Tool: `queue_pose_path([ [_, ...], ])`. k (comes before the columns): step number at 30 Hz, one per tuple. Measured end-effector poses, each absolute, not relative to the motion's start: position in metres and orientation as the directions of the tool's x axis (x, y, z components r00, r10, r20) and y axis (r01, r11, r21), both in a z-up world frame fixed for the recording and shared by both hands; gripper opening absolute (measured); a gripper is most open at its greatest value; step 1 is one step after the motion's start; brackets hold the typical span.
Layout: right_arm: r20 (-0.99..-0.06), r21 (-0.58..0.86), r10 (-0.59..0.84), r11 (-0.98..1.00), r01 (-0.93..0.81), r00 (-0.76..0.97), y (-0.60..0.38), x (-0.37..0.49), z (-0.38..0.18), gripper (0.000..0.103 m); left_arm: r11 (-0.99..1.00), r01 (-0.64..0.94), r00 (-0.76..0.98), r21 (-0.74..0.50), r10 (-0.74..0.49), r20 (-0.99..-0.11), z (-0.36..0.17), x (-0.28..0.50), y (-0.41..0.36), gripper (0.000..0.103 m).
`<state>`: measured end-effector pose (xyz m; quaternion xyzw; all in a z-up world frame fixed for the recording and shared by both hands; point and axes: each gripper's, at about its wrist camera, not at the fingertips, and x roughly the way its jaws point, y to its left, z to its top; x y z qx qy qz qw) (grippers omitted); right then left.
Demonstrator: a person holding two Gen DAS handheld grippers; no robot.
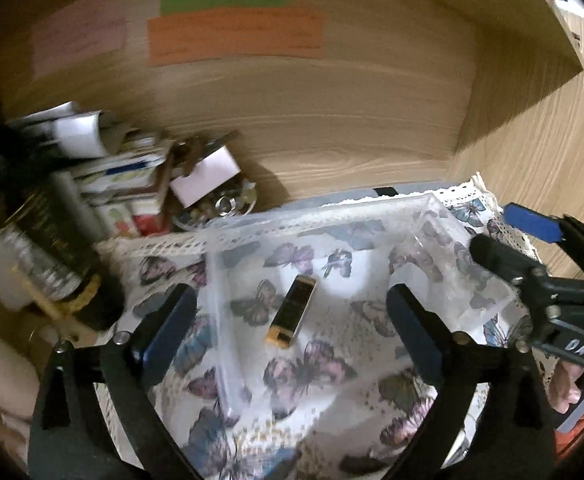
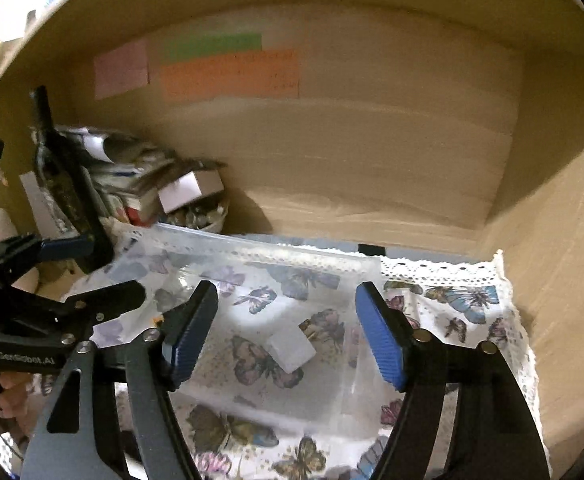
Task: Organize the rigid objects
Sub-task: 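Grasp the white handheld device with the left tool while the right tool approaches the black plug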
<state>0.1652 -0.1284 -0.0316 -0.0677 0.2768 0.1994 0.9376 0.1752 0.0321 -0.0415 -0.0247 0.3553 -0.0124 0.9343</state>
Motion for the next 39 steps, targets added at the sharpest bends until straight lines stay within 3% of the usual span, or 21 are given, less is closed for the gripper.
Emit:
queue_pose_path([
  [8,-0.534,0.021,0.32,0.93,-0.366,0.783,-0.152,0.131,-0.037,0.076,0.998,-0.055,0.743,-0.006,0.037,-0.668,-0.056,0.131,0.028,0.101],
  [20,-0.634,0.056,0.275,0.949,-0.311,0.723,-0.194,0.098,-0.086,0.076,0.993,-0.115,0.652,-0.03,0.052,-0.756,-0.111,0.071,0.033,0.101],
  [28,-0.665,0.064,0.253,0.957,-0.284,0.702,-0.213,0.085,-0.102,0.076,0.999,-0.034,0.639,-0.027,0.001,-0.769,-0.125,0.045,0.011,0.102],
  [33,-0.68,0.07,0.245,0.96,-0.271,0.691,-0.218,0.082,-0.11,0.076,0.998,-0.008,0.596,-0.069,-0.051,-0.801,-0.133,0.064,0.004,0.102],
  [39,-0.695,0.073,0.241,0.961,-0.267,0.677,-0.219,0.083,-0.117,0.076,0.996,0.047,0.619,-0.072,-0.085,-0.781,-0.121,0.084,-0.007,0.102],
])
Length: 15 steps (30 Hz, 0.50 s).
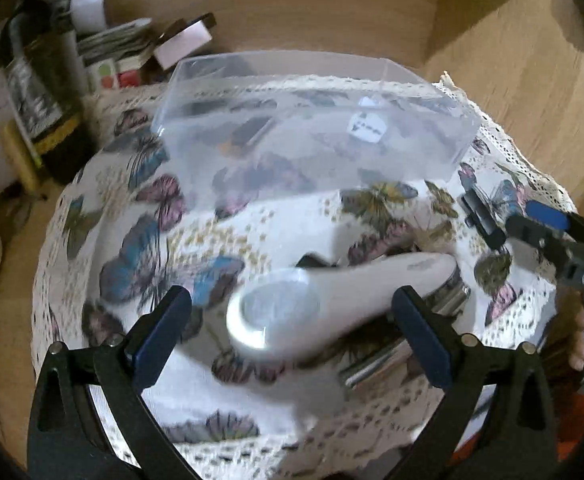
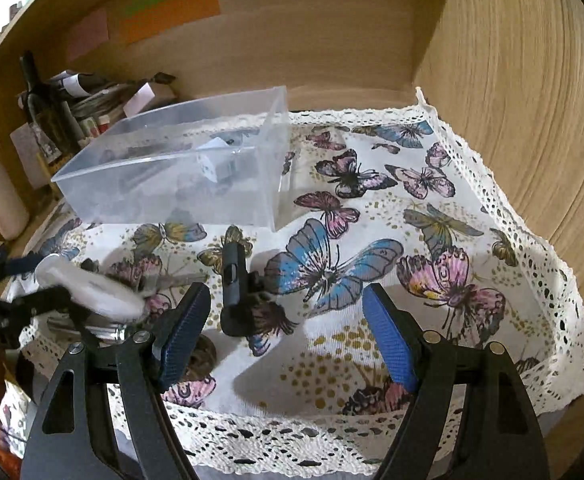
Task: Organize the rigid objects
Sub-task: 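Grasp the white handheld device with the left tool while the right tool approaches the black plug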
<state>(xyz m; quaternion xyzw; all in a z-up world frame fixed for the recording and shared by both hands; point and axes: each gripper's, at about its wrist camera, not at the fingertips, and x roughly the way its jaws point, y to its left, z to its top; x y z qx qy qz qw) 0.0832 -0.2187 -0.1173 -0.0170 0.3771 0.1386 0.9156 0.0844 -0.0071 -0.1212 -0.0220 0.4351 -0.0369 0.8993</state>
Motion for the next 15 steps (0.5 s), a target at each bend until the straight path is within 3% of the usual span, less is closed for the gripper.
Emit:
queue_pose_path([
  [8,-0.697,0.09,0.258,0.957,-0.275,0.669,-0.217,0.084,-0.122,0.076,0.995,0.004,0.596,-0.103,-0.085,-0.799,-0.125,0.117,-0.001,0.102],
  [15,-0.696,0.108,0.275,0.953,-0.281,0.663,-0.22,0.082,-0.122,0.076,0.995,0.008,0.626,-0.097,-0.081,-0.776,-0.109,0.087,0.012,0.102],
])
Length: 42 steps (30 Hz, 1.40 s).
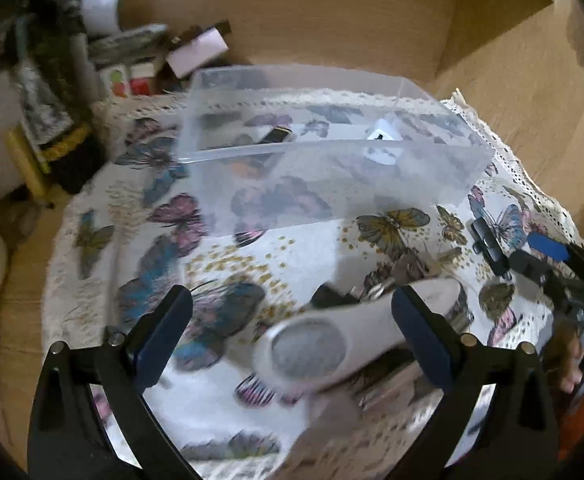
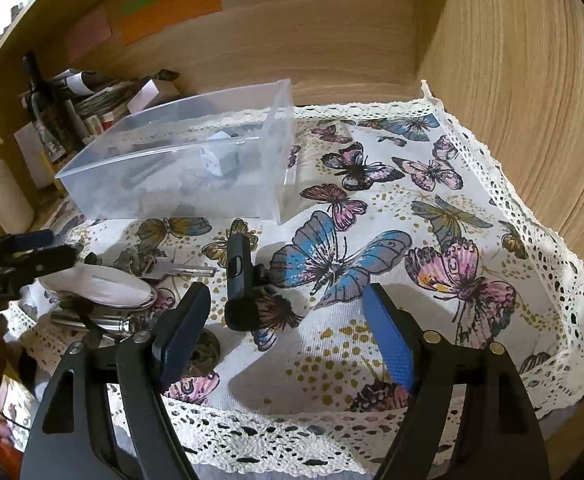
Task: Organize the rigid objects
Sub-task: 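Grasp the white handheld device with the left tool while the right tool approaches the black plug, then lift the white device with the left tool while the right tool grasps the black plug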
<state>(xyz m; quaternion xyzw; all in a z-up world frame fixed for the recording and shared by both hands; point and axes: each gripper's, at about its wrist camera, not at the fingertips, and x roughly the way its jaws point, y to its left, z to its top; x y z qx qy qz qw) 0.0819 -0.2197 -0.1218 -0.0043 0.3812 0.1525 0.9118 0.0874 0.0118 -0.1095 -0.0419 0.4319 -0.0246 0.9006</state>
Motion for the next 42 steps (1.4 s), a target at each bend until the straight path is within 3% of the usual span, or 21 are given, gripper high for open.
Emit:
queue_pose_path([
  [8,-0.693,0.107,0.29,0.947,-0.303,0.66,-0.214,0.081,-0.122,0.076,0.999,-0.012,0.581,-0.035,-0.022,-0.814,-0.126,0.059,0.021,0.094],
  [15,-0.689,0.109,0.297,0.944,-0.311,0.661,-0.214,0.077,-0.122,0.076,0.987,0.141,0.522,-0.075,-0.139,-0.842,-0.129,0.097,0.0,0.094],
  [17,-0.695,0.104,0.288,0.947,-0.304,0.659,-0.216,0.078,-0.123,0.076,0.98,0.187,0.522,-0.065,-0.155,-0.838,-0.129,0.104,-0.007,0.084],
  [20,-0.704,0.094,0.275,0.95,-0.298,0.655,-0.216,0.081,-0.125,0.076,0.975,0.219,0.533,-0.033,-0.148,-0.833,-0.13,0.108,-0.014,0.06],
  [25,-0.722,0.082,0.266,0.95,-0.303,0.639,-0.21,0.089,-0.13,0.064,0.975,0.215,0.568,-0.053,-0.169,-0.806,-0.13,0.099,-0.011,0.059],
  [36,-0.691,0.048,0.262,0.947,-0.319,0.674,-0.196,0.083,-0.119,0.063,0.994,0.083,0.647,-0.074,-0.11,-0.755,-0.118,0.073,0.029,0.059],
  [40,-0.727,0.03,0.259,0.937,-0.347,0.636,-0.184,0.088,-0.131,0.049,0.994,0.069,0.678,-0.089,-0.112,-0.727,-0.107,0.069,0.035,0.058],
  [42,-0.736,0.068,0.283,0.935,-0.348,0.615,-0.186,0.093,-0.135,0.047,0.993,0.07,0.689,-0.098,-0.119,-0.715,-0.101,0.068,0.038,0.057],
])
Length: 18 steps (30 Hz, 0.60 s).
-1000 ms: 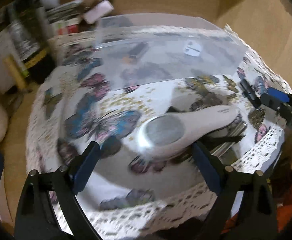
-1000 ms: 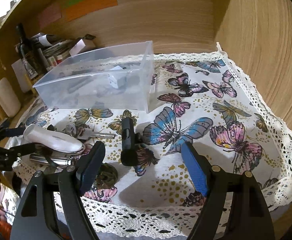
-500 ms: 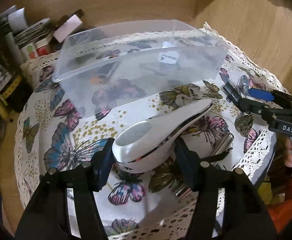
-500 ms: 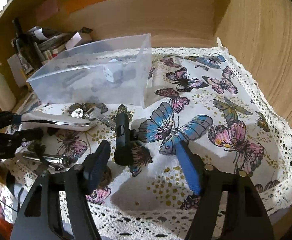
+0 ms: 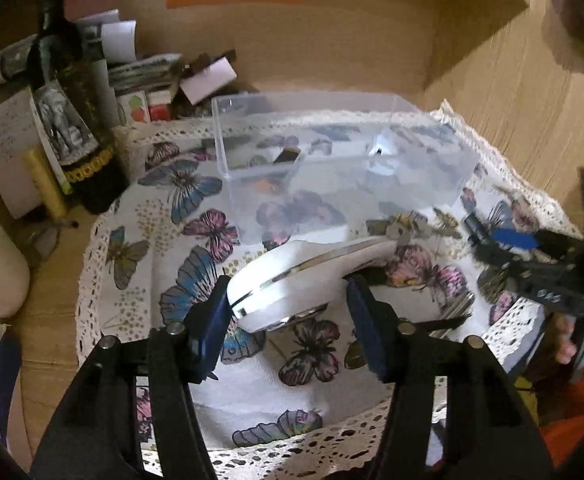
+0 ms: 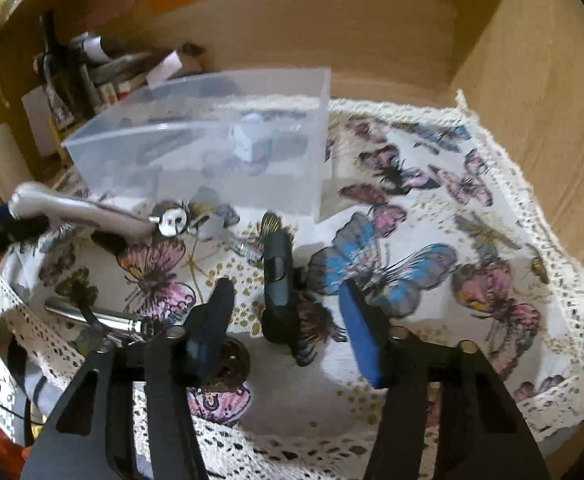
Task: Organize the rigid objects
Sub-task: 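Lift the white device with the left tool while the right tool grasps the black plug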
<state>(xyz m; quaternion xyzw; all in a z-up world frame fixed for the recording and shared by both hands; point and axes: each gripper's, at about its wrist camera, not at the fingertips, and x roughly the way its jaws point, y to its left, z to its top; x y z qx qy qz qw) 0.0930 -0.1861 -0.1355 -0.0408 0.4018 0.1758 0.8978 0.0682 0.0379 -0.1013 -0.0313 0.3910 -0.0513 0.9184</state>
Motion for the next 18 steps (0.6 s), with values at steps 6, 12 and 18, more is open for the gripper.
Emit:
queue_pose_path([
  [6,-0.744,0.1,0.301,0.933,-0.346,0.596,-0.192,0.098,-0.136,0.043,0.987,0.047,0.683,-0.153,-0.143,-0.716,-0.098,0.067,0.048,0.055],
  [12,-0.744,0.105,0.299,0.935,-0.338,0.597,-0.194,0.099,-0.136,0.043,0.966,-0.039,0.584,-0.257,-0.187,-0.79,-0.135,0.079,0.067,0.056],
  [18,-0.742,0.101,0.301,0.934,-0.343,0.599,-0.193,0.099,-0.136,0.043,0.976,-0.089,0.585,-0.199,-0.11,-0.804,-0.141,0.085,0.064,0.058],
])
